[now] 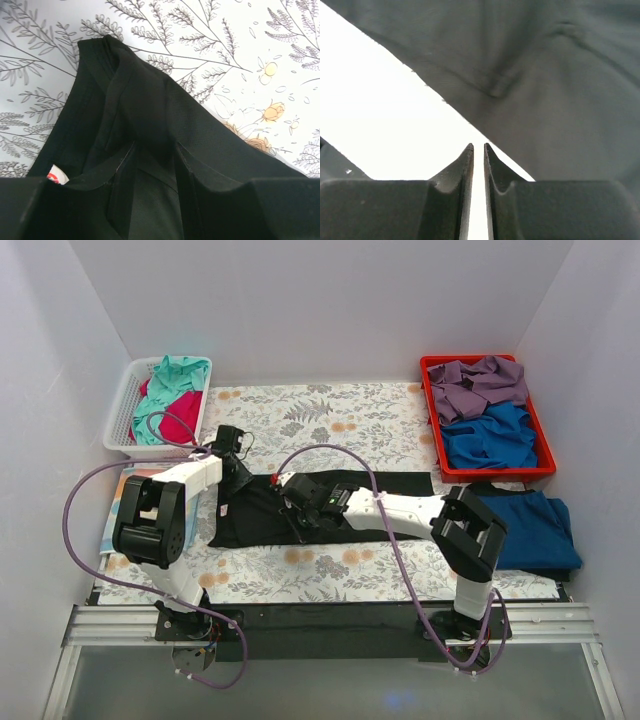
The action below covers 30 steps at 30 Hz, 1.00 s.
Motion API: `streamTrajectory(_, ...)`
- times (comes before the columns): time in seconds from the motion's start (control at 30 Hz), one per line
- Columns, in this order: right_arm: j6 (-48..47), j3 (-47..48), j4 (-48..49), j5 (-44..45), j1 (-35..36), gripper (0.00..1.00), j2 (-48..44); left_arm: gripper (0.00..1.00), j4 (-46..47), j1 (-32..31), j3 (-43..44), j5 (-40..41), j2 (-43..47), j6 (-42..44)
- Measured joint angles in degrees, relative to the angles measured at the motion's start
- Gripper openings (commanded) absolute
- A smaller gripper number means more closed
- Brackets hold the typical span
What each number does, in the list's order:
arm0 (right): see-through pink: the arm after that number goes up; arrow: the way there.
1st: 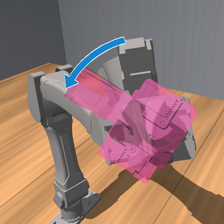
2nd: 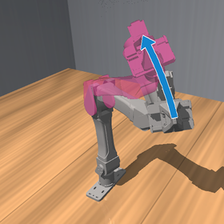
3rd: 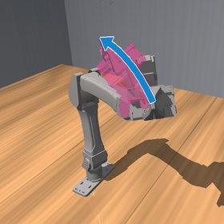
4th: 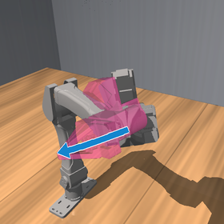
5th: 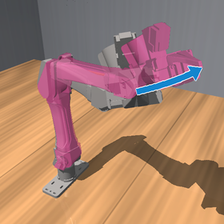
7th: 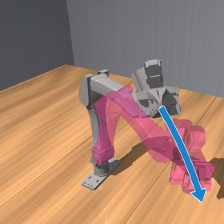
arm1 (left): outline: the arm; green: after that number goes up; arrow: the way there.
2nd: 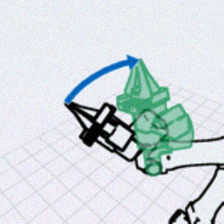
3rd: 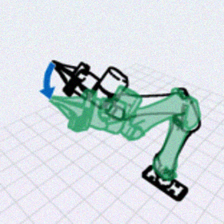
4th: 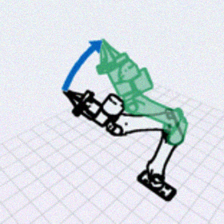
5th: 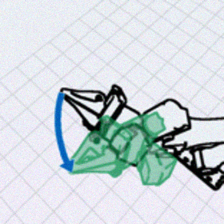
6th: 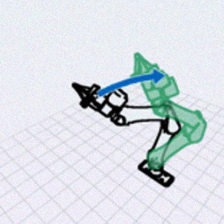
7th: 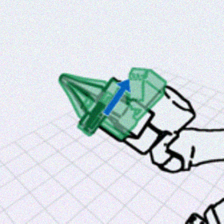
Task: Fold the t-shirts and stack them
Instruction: Fold the other side of the tshirt into a rectangle, then rotate the tshirt 90 degrees
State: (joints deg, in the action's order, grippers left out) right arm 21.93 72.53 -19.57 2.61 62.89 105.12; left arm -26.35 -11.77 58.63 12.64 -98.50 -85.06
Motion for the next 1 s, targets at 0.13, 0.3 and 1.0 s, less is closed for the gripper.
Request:
streamTrajectory(0.13,0.2,-0.9,-2.6,6.8,-0.9,0.24,-4.5,0.33,-2.1,0.1,0.5,1.1,0.3,0.3)
streamTrajectory(0.3,0.2,-7.1,-3.2,9.6,-10.4,0.26,-12.7,0.33,-5.6,0.4,0.5,1.6,4.4,1.1)
streamTrajectory(1.0,-4.2,-20.5,1.4,5.0,-44.2,0.29,-14.2,0.33,-2.5,-4.1,-9.9,-7.1,18.2,1.1)
